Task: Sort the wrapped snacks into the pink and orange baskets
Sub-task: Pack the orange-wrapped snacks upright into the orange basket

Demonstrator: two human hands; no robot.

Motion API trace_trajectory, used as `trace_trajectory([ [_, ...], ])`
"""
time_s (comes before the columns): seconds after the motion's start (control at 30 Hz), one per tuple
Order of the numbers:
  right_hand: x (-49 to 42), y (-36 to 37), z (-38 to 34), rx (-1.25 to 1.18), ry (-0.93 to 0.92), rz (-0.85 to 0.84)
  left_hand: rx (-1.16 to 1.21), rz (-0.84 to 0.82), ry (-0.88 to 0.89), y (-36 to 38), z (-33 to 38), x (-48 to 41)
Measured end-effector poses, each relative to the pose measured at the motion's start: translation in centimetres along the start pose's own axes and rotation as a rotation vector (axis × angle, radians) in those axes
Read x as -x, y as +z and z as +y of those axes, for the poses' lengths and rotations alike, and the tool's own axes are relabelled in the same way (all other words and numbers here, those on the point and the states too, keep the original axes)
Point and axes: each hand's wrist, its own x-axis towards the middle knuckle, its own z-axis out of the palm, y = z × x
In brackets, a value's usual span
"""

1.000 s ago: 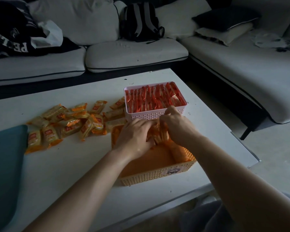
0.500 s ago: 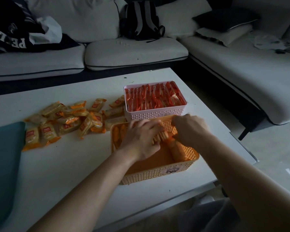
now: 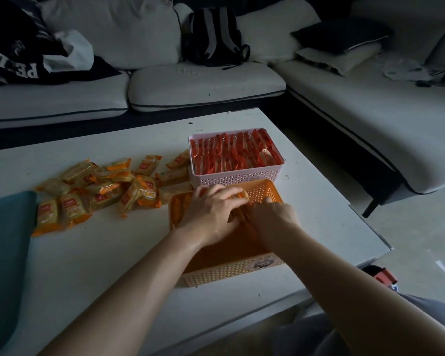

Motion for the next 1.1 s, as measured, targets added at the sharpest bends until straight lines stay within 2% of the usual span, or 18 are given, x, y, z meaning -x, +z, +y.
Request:
trace_trajectory([
  [0.13, 0.4, -2.4, 2.6, -0.162, 0.051, 0.095, 0.015, 0.0, -0.001, -0.2, 0.0, 0.2],
  [0.3, 0.1, -2.9, 5.7, -0.729, 0.203, 0.243, 0.03, -0.004, -0.019, -0.2, -0.2, 0.2],
  [0.37, -0.2, -2.6, 5.9, -0.71, 0.224, 0.334, 0.025, -0.008, -0.031, -0.3, -0.1, 0.1],
  [0.47, -0.7, -2.0, 4.9, -0.47, 0.218, 0.46, 0.032, -0.002, -0.043, -0.2, 0.1, 0.0],
  [0.53, -1.2, -1.3, 3.7, -0.41, 0.175, 0.526, 0.018, 0.004, -0.04, -0.2, 0.3, -0.1],
  [0.63, -2.1, 0.1, 1.8, -0.377, 0.104, 0.516, -0.001, 0.006, -0.022, -0.3, 0.6, -0.1],
  [0.77, -2.6, -0.4, 1.8, -0.523, 0.079, 0.313, 0.004, 0.003, -0.027, -0.4, 0.4, -0.2],
  [0.83, -2.5, -1.3, 2.8, -0.589, 0.075, 0.275, 0.04, -0.007, -0.047, -0.6, 0.3, -0.1],
  [1.0, -1.8, -2.8, 2.7, -0.714, 0.121, 0.443, 0.133, 0.085, -0.058, -2.2, -0.3, 1.8],
  [1.1, -1.0, -4.6, -0.7, -0.772, 0.026, 0.534, 0.176, 0.222, -0.085, -3.9, -2.0, 4.5],
])
